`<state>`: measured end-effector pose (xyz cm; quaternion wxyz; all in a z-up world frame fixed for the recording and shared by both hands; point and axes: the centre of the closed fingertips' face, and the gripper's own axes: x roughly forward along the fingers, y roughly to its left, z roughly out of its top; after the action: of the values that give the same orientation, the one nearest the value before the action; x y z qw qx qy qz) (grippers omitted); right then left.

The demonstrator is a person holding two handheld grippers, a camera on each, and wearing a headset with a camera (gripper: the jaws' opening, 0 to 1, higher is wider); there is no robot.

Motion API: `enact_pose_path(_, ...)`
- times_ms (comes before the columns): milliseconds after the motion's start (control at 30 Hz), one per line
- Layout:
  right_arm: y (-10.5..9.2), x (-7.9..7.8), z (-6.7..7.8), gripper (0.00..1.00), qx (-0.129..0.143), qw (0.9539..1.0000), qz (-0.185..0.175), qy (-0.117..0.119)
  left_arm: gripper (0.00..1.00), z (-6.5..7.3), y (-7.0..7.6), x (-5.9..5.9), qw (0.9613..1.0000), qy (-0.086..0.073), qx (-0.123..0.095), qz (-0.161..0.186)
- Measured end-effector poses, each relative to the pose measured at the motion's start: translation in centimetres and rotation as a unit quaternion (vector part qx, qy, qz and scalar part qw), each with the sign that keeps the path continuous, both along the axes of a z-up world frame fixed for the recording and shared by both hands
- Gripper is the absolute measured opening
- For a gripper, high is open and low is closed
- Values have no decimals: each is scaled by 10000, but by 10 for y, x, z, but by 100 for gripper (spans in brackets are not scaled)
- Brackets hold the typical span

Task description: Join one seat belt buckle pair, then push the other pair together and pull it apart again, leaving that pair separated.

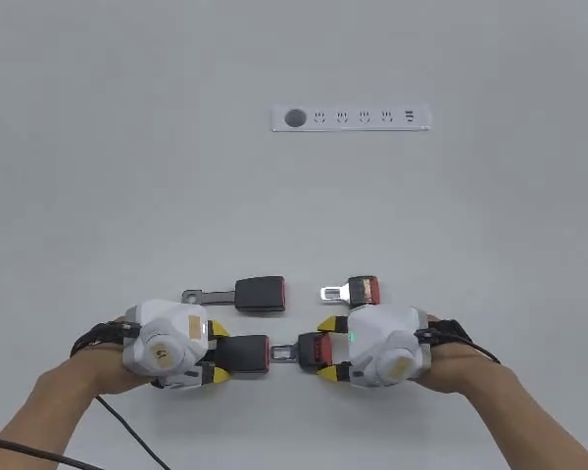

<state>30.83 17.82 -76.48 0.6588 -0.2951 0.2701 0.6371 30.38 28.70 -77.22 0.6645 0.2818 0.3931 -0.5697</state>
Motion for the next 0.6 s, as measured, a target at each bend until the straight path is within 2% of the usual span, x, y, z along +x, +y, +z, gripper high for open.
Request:
enact_pose_path(467,18,-3,-1,30,90,10000,42,1,32,-3,2,0,10000,-7,-20,6)
enact_pose_path(600,16,-2,0,30,63,10000,27,-15,32,-3,2,0,10000,-8,-35,16)
